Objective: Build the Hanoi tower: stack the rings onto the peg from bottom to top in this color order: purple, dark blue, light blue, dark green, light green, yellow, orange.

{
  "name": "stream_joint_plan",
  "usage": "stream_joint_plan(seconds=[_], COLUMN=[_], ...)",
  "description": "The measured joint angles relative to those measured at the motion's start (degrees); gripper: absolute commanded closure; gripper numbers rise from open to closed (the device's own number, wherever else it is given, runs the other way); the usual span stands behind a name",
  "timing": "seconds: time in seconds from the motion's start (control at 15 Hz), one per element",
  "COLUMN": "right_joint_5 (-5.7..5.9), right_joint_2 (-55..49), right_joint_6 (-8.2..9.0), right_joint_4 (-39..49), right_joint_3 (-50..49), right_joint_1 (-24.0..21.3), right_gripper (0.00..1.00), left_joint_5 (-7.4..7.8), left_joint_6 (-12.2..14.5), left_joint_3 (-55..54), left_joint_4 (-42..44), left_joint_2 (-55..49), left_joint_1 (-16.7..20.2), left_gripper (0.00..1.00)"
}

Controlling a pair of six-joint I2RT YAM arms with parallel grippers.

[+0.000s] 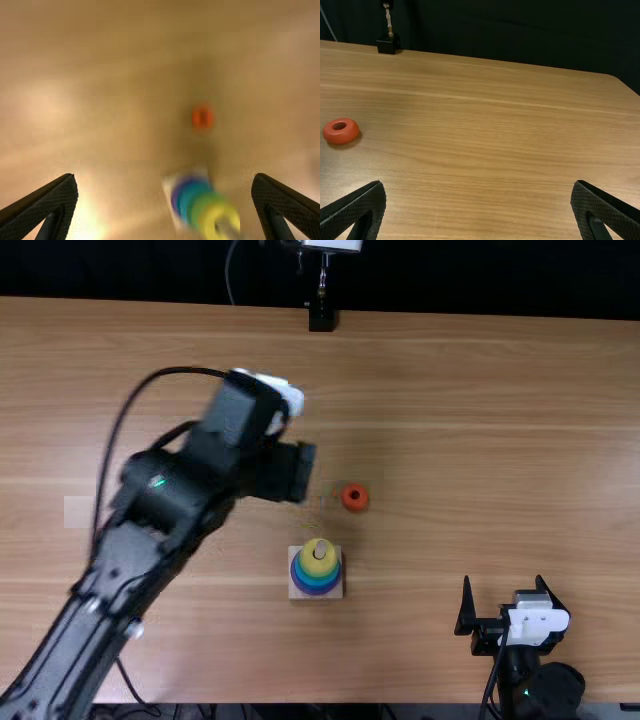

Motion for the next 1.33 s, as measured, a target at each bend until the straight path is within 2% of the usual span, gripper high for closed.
stream_joint_plan(seconds=[0.2,0.33,0.4,0.47,0.87,1.13,1.33], right_joint_5=[-0.02,-0.02,-0.02,-0.02,-0.02,-0.02,-0.02], right_joint_2=[0.00,0.00,0.00,0.00,0.00,0.00,0.00], right_joint_6=[0.04,0.02,0.02,0.02,0.02,0.02,0.02], right_joint_4=[0.00,-0.02,-0.02,0.00,0.00,-0.02,-0.02], right_joint_3=[0.02,0.00,0.00,0.00,0.00,0.00,0.02], right_joint_1=[-0.02,-0.02,-0.02,-0.02,-0.02,-0.02,-0.02], right_gripper=[0.00,0.00,0.00,0.00,0.00,0.00,0.00], left_joint_5=[-0.11,0.04,0.09,-0.15,0.00,0.00,0.07], left_joint_6=[0.00,0.00,-0.02,-0.07,0.07,0.07,0.11], left_joint_3=[-19.63,-30.93,-36.50,-40.52,-64.02,-84.76,-92.56], left_joint_4=[28.70,41.62,44.68,45.11,46.47,46.25,45.92], left_joint_2=[-15.61,-21.62,-25.33,-28.74,-51.78,-70.90,-80.81], left_joint_1=[7.21,12.68,15.87,18.21,25.55,25.35,24.04], left_gripper=[0.00,0.00,0.00,0.00,0.00,0.00,0.00])
